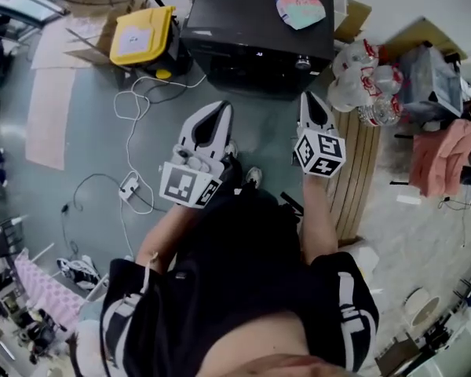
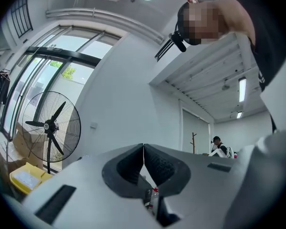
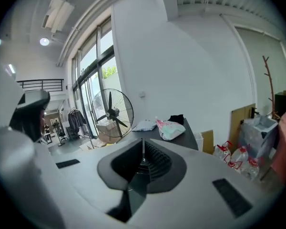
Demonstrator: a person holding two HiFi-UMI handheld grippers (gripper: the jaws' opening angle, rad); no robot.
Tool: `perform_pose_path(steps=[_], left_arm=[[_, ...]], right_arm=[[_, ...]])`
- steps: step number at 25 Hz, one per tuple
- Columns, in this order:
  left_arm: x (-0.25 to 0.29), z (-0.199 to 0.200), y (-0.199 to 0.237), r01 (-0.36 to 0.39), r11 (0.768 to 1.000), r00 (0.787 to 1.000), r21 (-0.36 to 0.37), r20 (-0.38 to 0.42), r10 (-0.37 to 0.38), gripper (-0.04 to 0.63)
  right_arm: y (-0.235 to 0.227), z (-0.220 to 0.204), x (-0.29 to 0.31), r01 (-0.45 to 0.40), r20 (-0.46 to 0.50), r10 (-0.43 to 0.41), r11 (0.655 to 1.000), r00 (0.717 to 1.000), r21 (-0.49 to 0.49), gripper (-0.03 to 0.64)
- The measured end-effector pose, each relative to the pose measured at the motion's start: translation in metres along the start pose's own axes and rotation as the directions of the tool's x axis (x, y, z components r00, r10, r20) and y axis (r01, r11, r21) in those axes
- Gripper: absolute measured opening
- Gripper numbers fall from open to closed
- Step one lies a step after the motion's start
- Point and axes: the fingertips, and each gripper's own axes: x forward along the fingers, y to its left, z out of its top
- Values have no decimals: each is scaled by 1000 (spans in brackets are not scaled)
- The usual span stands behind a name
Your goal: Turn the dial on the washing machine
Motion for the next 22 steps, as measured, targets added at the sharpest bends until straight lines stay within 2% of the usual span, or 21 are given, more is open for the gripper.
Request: perform_pose_path(steps=[5, 10, 22], left_arm=[[-35, 24, -1, -10, 1000, 1000, 1, 29, 10, 23], [-55, 25, 7, -19, 1000, 1000, -4, 23, 19, 23], [-72, 17, 20, 23, 1000, 1000, -15, -2, -23, 22]], right_arm=[[36, 25, -61, -1, 56, 1, 1000, 998, 1, 28], [66, 29, -93, 19, 91, -16, 999, 996, -35, 26], [102, 17, -110, 30, 92, -29, 1000, 995, -9, 26]])
